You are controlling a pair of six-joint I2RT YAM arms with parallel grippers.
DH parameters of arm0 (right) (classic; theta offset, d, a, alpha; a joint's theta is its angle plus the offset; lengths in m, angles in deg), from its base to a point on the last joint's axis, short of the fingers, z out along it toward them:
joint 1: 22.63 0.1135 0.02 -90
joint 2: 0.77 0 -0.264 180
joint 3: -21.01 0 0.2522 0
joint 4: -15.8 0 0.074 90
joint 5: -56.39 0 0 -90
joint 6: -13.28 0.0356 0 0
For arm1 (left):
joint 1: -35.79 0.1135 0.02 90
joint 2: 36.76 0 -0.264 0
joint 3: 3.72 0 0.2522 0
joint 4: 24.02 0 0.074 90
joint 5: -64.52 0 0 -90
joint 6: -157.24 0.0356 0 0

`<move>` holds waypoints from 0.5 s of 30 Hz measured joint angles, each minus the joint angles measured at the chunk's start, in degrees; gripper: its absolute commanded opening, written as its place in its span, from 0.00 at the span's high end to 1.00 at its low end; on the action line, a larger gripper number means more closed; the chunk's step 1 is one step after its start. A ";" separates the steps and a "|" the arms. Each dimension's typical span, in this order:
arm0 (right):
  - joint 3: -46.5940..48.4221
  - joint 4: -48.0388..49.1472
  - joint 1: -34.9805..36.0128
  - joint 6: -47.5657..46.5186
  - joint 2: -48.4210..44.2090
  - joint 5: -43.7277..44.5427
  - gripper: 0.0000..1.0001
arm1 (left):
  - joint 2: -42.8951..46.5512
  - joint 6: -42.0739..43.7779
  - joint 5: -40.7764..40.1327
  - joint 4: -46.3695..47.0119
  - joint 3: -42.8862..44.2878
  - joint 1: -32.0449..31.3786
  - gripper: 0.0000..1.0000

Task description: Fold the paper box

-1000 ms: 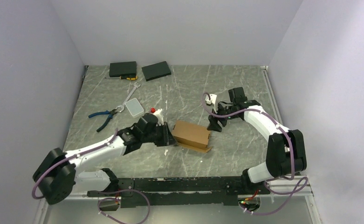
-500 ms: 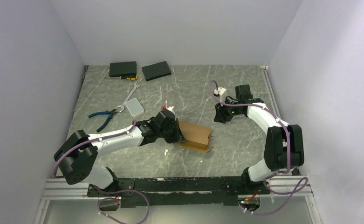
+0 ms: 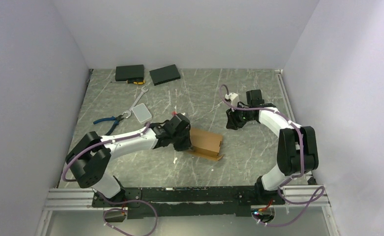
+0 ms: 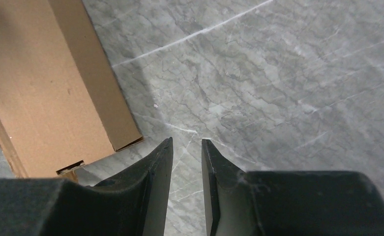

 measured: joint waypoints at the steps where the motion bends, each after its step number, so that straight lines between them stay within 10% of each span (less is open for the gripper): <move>1: 0.00 -0.02 0.13 0.07 0.42 0.22 0.69 | -0.59 0.02 0.00 -0.48 0.39 0.00 1.00; 15: 0.72 -0.74 4.26 -0.57 3.04 0.61 0.69 | -5.49 1.77 -1.97 -3.23 3.54 2.60 1.00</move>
